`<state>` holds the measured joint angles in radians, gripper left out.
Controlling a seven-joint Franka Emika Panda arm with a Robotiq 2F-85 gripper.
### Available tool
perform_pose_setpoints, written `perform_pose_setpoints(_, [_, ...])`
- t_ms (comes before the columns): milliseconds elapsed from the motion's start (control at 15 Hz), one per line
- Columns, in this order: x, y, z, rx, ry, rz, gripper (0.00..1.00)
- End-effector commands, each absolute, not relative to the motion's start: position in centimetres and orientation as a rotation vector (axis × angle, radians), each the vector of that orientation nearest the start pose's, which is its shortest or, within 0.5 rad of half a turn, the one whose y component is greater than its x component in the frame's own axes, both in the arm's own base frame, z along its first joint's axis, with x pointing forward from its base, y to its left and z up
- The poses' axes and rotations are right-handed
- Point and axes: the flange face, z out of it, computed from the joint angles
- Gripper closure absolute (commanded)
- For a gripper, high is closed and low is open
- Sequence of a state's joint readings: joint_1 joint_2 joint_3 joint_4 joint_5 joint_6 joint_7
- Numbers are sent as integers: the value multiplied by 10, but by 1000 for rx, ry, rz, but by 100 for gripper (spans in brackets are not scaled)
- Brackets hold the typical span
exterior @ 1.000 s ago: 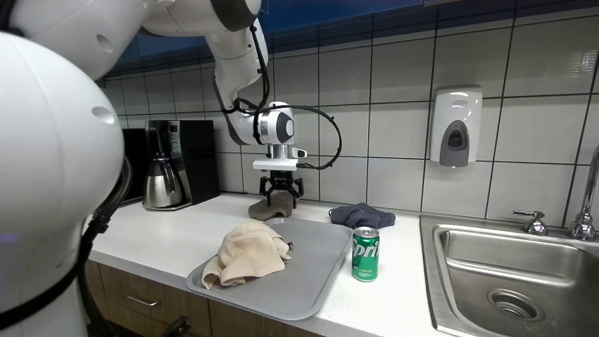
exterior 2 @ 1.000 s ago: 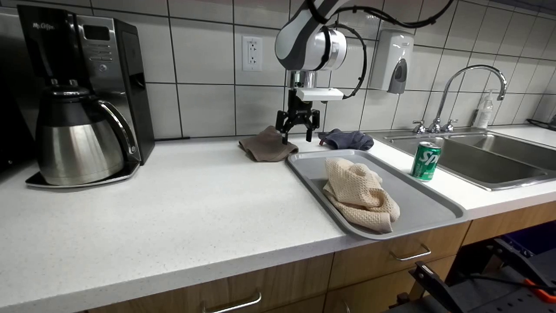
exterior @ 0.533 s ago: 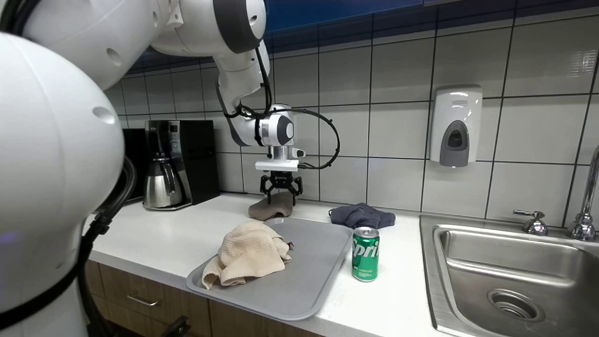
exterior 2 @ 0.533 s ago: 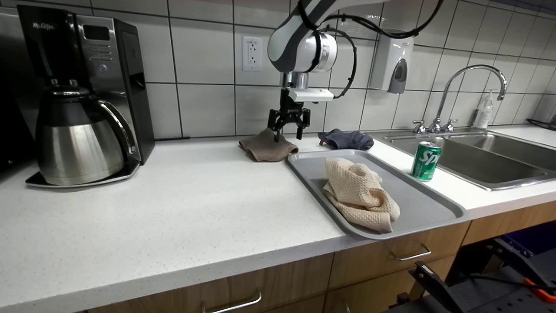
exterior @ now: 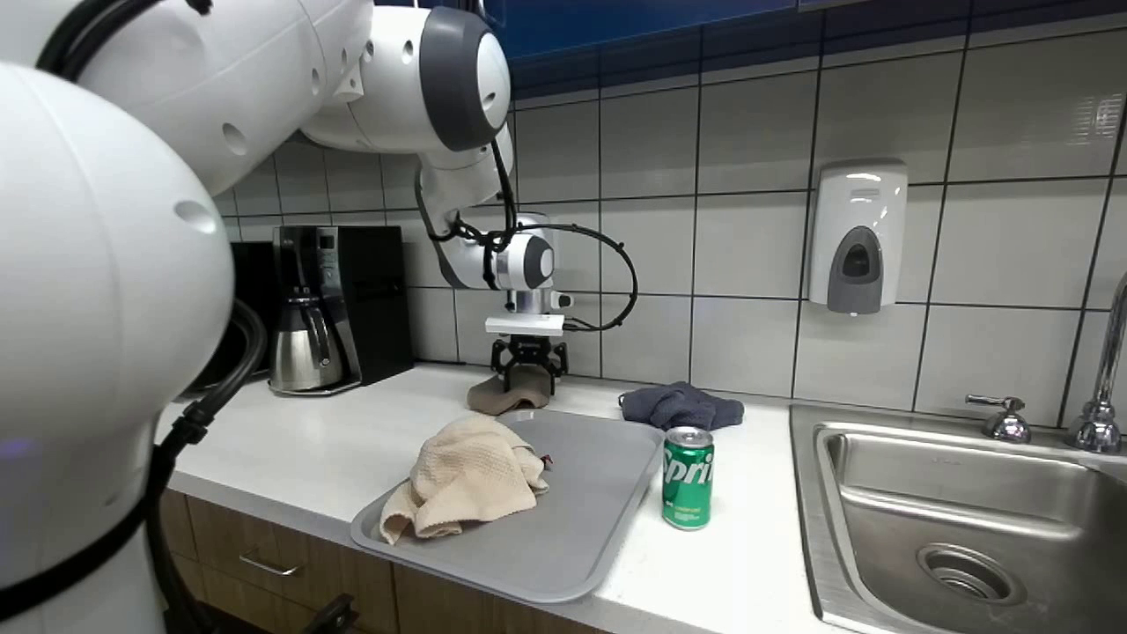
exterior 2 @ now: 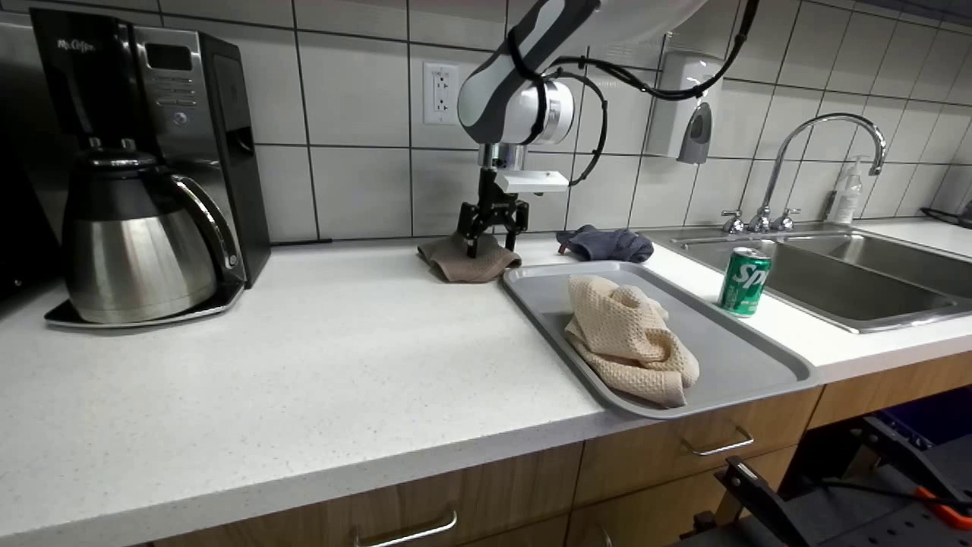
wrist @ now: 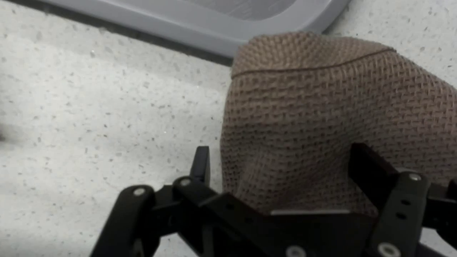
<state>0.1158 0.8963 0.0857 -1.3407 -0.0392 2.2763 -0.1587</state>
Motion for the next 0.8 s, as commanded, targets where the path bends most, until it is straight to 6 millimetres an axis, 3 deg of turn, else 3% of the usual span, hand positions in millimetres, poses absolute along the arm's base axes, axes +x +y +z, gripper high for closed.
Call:
perform_pose_setpoints(0, [742,141,191,-3022,-609,-33,0])
perform_pose_setpoints(467, [740,146,176,-3007,-648,64,0])
perform_pose_setpoints(667, [740,148,180,-3009,-663,69,0])
perform_pose_setpoints(733, [740,150,182,-3009,-671,70,25])
